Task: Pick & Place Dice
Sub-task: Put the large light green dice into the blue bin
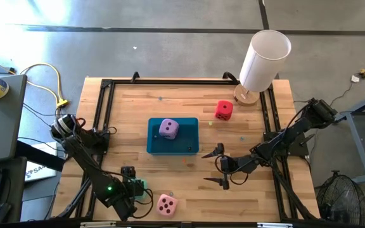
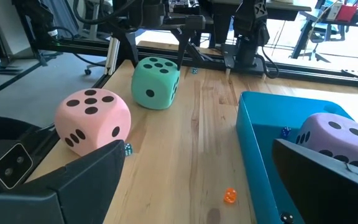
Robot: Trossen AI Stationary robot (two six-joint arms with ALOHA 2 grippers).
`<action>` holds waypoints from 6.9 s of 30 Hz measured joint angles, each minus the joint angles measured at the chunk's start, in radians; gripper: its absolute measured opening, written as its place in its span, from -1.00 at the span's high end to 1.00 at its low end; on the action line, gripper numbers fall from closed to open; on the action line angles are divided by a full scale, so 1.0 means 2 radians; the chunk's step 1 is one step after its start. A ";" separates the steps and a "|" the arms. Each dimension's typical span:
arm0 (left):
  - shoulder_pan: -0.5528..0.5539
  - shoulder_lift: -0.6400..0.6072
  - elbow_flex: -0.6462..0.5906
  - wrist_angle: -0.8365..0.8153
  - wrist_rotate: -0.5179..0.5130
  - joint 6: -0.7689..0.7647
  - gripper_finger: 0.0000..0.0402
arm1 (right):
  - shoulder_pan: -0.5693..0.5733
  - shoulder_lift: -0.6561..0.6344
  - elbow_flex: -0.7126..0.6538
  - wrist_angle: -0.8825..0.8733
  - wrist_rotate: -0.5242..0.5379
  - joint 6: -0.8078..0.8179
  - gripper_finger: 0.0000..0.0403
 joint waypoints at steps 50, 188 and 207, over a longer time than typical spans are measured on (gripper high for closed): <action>0.048 -0.026 -0.069 0.127 0.058 0.139 -0.99 | -0.009 0.000 0.000 0.000 0.000 0.005 -0.98; 0.318 -0.137 -0.112 0.164 -0.077 0.398 -0.99 | -0.164 0.199 0.133 0.149 -0.161 -0.059 -0.98; 0.318 -0.137 -0.112 0.171 -0.077 0.398 -0.99 | -0.218 0.213 0.228 0.027 -0.229 -0.091 -0.98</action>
